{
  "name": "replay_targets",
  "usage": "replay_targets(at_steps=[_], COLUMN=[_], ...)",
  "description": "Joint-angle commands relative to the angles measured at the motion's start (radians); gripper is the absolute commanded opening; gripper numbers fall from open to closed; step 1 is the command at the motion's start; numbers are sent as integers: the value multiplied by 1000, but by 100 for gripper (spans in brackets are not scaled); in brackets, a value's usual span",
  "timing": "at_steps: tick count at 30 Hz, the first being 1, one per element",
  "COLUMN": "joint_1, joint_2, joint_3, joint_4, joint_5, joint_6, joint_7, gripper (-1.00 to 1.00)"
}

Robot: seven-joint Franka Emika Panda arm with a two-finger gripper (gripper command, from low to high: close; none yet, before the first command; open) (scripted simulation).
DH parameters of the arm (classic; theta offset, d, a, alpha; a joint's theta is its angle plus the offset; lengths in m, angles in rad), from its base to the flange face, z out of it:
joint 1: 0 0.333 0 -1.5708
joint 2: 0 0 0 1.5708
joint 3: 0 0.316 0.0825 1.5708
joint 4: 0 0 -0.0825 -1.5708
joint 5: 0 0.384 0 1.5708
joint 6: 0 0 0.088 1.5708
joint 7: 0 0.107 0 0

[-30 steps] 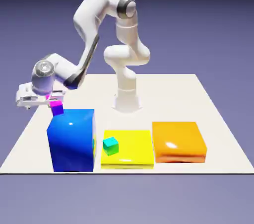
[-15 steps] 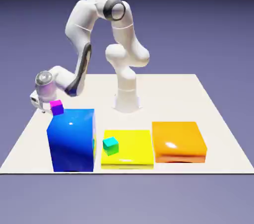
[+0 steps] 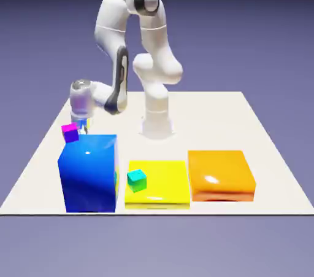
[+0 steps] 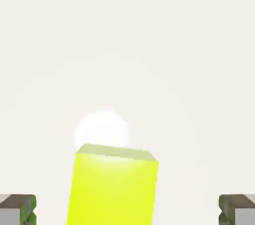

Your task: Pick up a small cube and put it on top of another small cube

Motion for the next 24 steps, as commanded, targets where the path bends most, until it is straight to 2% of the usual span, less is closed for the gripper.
replay_targets(at_steps=[1,9,10,20,24], joint_1=[0,50,50,0,-53], joint_2=[0,271,271,0,-24], joint_3=[0,-65,-65,0,-19], joint_4=[0,71,71,0,39], joint_5=[0,-54,-54,0,67], joint_6=[0,203,203,0,-48], joint_7=[0,55,55,0,-174], gripper=[0,0,-100,-100,-100])
